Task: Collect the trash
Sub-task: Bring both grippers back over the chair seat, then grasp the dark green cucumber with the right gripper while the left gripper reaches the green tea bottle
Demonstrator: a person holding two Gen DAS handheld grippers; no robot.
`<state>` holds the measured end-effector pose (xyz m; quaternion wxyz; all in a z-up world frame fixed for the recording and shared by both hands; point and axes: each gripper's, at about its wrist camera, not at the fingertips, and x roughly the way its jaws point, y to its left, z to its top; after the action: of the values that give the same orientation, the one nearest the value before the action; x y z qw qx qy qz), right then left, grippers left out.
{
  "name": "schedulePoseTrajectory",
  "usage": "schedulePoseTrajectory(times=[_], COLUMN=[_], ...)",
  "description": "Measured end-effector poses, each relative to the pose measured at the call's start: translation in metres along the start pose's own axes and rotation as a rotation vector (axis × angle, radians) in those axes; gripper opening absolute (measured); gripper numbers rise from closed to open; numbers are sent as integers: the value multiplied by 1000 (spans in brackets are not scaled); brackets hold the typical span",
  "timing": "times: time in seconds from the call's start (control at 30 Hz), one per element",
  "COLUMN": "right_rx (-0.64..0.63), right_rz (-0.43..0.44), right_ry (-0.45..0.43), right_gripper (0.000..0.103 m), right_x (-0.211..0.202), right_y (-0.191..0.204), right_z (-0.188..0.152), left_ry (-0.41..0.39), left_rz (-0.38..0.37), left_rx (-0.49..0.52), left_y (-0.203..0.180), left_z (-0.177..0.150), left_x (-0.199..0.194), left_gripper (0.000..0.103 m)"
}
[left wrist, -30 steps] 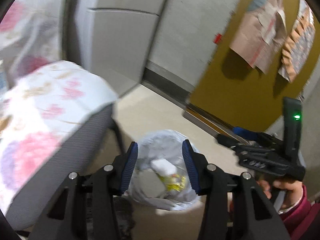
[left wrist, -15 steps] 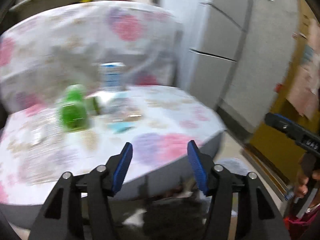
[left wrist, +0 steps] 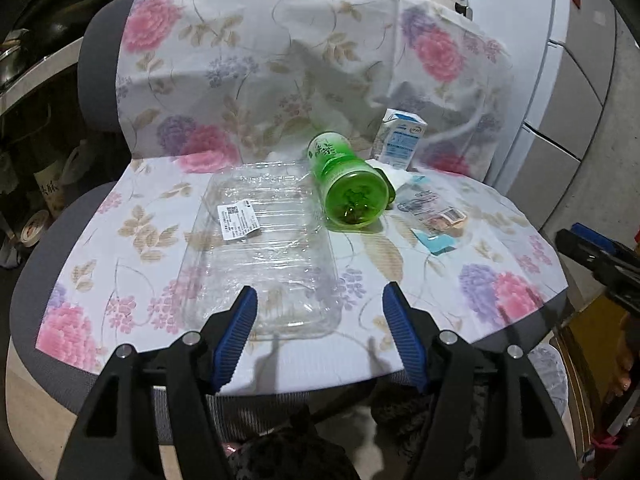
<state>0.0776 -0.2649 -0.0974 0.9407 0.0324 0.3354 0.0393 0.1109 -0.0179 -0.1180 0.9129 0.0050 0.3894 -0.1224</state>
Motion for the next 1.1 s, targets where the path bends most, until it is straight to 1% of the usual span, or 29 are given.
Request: schedulePoseTrajectory(times=[0.07, 0.13, 0.2, 0.33, 0.43, 0.6, 0.67, 0.8, 0.9, 1.0, 1.1], right_rx=[1, -3, -3, 6, -29, -72, -93, -97, -72, -48, -38], right_rz=[11, 12, 4, 24, 56, 106, 99, 96, 126, 161, 150], right_ry=[25, 45, 65, 75, 70, 78, 94, 154, 210, 244, 291], right_gripper=[57, 46, 42, 41, 38, 39, 39, 39, 39, 39, 38], right_x=[16, 32, 47, 65, 78, 117, 136, 177, 206, 226, 244], right_y=[-2, -3, -5, -6, 4, 28, 38, 48, 50, 48, 48], right_z=[2, 4, 5, 10, 19, 47, 58, 71, 76, 80, 81], left_ry=[7, 16, 22, 29, 24, -12, -22, -24, -10, 0, 4], left_rz=[-1, -1, 3, 12, 35, 91, 111, 124, 125, 119, 114], left_rx=[8, 16, 19, 16, 10, -18, -33, -62, -80, -98, -114], left_y=[-1, -2, -4, -6, -4, 14, 23, 39, 49, 54, 58], left_z=[0, 3, 6, 12, 20, 46, 54, 60, 55, 51, 46], left_x=[4, 12, 18, 30, 36, 43, 45, 48, 52, 54, 52], left_gripper=[64, 64, 64, 64, 64, 64, 64, 64, 64, 63, 64])
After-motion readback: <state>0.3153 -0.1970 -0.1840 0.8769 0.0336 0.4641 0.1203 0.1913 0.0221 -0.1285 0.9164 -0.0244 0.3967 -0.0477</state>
